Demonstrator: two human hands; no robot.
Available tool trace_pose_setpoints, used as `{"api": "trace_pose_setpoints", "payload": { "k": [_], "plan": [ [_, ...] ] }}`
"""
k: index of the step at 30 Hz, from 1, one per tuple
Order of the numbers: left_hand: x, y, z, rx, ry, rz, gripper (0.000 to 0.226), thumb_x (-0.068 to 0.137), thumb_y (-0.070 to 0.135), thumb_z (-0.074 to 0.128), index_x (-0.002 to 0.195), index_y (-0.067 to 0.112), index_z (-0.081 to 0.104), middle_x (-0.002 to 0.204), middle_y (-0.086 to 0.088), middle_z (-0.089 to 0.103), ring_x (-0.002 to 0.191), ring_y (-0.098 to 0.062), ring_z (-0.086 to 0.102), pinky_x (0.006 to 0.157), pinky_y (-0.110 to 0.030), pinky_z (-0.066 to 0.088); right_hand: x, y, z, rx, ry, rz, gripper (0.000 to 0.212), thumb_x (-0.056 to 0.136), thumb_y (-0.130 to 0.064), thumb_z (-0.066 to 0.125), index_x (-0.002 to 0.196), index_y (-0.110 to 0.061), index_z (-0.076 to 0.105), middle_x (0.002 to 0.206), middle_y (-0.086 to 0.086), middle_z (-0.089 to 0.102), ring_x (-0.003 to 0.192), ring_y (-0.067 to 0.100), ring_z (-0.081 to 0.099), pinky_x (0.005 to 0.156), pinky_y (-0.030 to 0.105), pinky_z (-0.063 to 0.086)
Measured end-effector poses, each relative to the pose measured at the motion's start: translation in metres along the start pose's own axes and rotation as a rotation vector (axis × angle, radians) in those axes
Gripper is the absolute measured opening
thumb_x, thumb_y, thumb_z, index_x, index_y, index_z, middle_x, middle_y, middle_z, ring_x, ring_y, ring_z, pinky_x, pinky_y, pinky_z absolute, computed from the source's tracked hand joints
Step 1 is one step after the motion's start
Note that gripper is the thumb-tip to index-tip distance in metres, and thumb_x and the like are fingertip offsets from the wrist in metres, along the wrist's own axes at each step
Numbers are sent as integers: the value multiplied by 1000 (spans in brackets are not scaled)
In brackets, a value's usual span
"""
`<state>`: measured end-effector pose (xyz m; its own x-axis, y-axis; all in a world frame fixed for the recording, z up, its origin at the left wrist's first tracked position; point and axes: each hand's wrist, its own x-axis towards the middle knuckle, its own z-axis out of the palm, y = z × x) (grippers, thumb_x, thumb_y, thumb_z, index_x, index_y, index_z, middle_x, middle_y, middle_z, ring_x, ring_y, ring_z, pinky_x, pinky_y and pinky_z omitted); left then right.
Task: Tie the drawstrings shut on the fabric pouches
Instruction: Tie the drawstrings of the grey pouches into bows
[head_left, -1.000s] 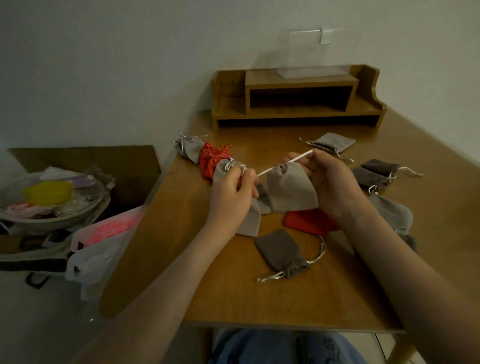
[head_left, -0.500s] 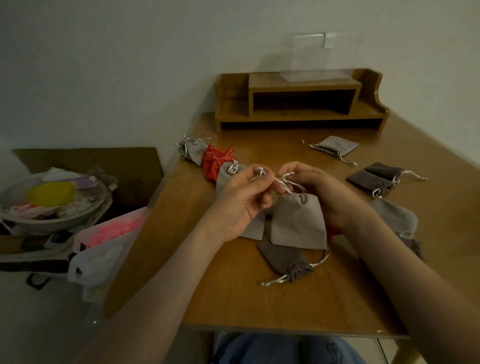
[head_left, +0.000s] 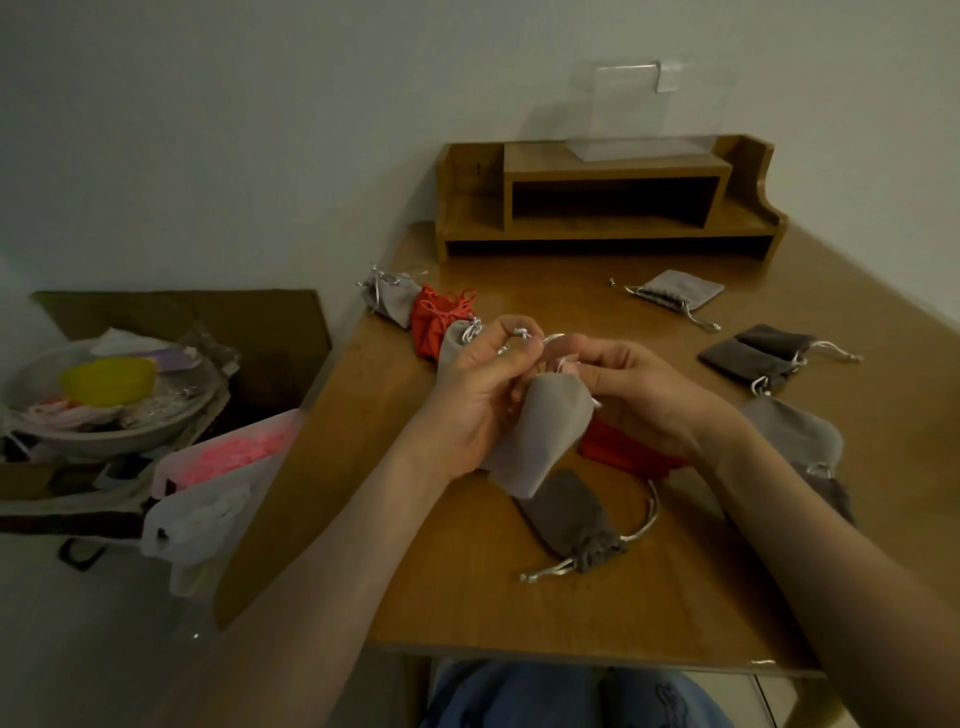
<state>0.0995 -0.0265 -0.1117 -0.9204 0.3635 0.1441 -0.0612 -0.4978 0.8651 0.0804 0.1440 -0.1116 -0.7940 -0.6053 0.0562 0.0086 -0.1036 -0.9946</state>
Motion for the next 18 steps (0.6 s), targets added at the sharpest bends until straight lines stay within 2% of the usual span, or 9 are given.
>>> {"api": "trace_pose_setpoints", "payload": {
  "k": [2, 6, 9, 11, 13, 15, 18],
  "plan": [
    [0, -2, 0, 48, -8, 29, 10, 84, 19, 62, 93, 20, 58, 107, -7, 69, 84, -20, 63, 80, -36, 49, 0, -2, 1, -1, 13, -25, 65, 71, -40, 81, 109, 7, 59, 108, 26, 47, 103, 36, 37, 86, 48, 24],
    [-2, -5, 2, 274, 29, 120, 28, 93, 10, 54, 119, 21, 52, 117, -2, 68, 104, -21, 65, 88, -33, 53, -1, -2, 0, -63, 30, -37, 64, 70, -38, 80, 109, 8, 59, 107, 25, 51, 99, 33, 44, 83, 43, 34],
    [-1, -8, 3, 520, 77, 189, 29, 96, 7, 50, 120, 24, 52, 112, 1, 68, 102, -16, 65, 81, -26, 53, -1, -2, -3, -141, 2, -5, 42, 78, -30, 72, 105, 1, 65, 100, 22, 59, 91, 29, 54, 82, 36, 42],
    [1, -12, 1, 749, 91, 302, 27, 98, 8, 47, 118, 24, 54, 109, 4, 67, 102, -12, 63, 84, -26, 51, -2, -2, -3, -205, 3, 27, 30, 79, -24, 64, 101, -3, 66, 89, 12, 62, 78, 17, 56, 71, 23, 44],
    [4, -18, -6, 1144, 88, 473, 29, 97, 11, 43, 118, 23, 60, 110, 5, 64, 105, -14, 58, 88, -31, 46, -2, -3, -2, -298, 10, 53, 29, 80, -23, 62, 98, -1, 65, 78, 8, 56, 64, 7, 49, 61, 17, 40],
    [5, -24, -13, 1469, 119, 570, 33, 96, 16, 39, 117, 20, 64, 113, 1, 61, 107, -19, 50, 90, -33, 37, -2, -3, -3, -366, 21, 84, 17, 86, -15, 60, 94, -1, 65, 70, 3, 56, 57, 2, 47, 56, 13, 39],
    [2, -25, -14, 1613, 198, 562, 31, 97, 21, 39, 118, 19, 62, 117, -1, 57, 111, -20, 43, 87, -26, 19, -3, -3, -4, -388, 39, 89, 19, 87, -14, 61, 97, 2, 65, 79, 14, 54, 61, 9, 46, 57, 14, 39]
  ]
}}
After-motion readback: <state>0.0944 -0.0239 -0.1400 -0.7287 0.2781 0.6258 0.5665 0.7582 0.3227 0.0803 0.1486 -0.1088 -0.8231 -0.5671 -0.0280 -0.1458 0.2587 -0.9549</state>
